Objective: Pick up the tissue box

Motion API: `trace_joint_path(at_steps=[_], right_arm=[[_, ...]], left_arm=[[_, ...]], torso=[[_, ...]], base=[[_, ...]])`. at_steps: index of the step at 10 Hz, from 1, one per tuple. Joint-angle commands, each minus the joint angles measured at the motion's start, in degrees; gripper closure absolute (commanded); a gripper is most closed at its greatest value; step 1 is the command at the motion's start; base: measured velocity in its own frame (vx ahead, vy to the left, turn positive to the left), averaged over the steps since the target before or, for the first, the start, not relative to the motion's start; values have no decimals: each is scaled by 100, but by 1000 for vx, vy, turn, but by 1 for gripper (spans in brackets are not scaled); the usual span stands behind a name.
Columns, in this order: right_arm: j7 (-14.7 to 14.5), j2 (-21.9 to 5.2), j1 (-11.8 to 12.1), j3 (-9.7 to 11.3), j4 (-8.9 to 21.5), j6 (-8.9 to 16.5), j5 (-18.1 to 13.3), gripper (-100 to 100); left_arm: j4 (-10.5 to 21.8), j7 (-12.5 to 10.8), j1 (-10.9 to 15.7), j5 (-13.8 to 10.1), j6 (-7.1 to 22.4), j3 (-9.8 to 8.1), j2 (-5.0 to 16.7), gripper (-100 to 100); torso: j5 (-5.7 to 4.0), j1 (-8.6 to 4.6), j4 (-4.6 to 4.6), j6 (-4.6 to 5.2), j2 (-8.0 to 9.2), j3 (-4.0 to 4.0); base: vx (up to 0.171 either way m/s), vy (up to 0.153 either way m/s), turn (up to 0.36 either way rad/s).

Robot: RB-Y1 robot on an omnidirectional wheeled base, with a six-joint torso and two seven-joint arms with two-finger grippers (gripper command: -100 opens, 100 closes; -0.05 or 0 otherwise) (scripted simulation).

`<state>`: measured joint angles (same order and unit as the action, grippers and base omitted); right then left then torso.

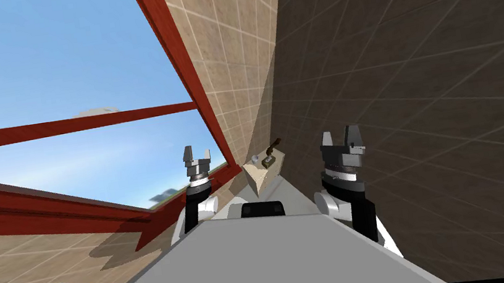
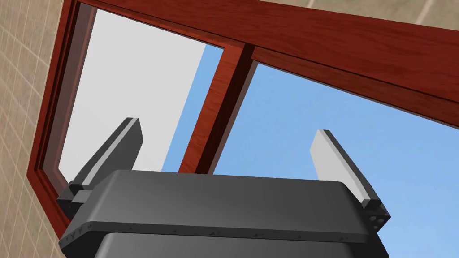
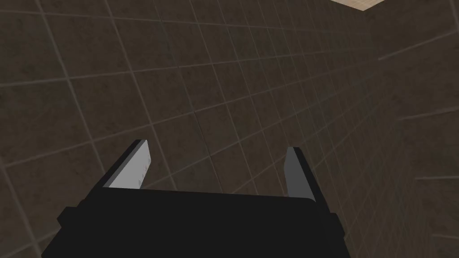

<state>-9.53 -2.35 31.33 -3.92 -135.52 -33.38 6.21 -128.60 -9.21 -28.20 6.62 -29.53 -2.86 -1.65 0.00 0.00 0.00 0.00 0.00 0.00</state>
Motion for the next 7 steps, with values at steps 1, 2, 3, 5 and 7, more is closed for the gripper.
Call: trace_joint_path(at_steps=[1,2,3,5,7], right_arm=[[-157,-152,-107,-110,36,-24,-236,-100],[-316,-299,-219,-223,77,-50,-404,-100],[-316,-299,-219,-223,77,-50,-478,-100],[-525,-488,-369,-373,137,-85,-796,-100],[-779,-714,-558,-555,218,-126,-1159,-100]], left_arm=[[0,0,0,0,0,0,0,0],[0,0,0,0,0,1,0,0],[0,0,0,0,0,1,0,0],[0,0,1,0,0,1,-1,0],[0,0,0,0,0,1,-1,0]], torso=[[0,0,0,0,0,0],[2,7,0,-2,-1,-1],[3,15,0,-3,-2,-1],[5,22,0,-3,-1,-1],[5,20,0,-2,-1,-1]], base=[[1,27,105],[1,49,168],[0,42,40],[-3,57,91],[1,49,112]])
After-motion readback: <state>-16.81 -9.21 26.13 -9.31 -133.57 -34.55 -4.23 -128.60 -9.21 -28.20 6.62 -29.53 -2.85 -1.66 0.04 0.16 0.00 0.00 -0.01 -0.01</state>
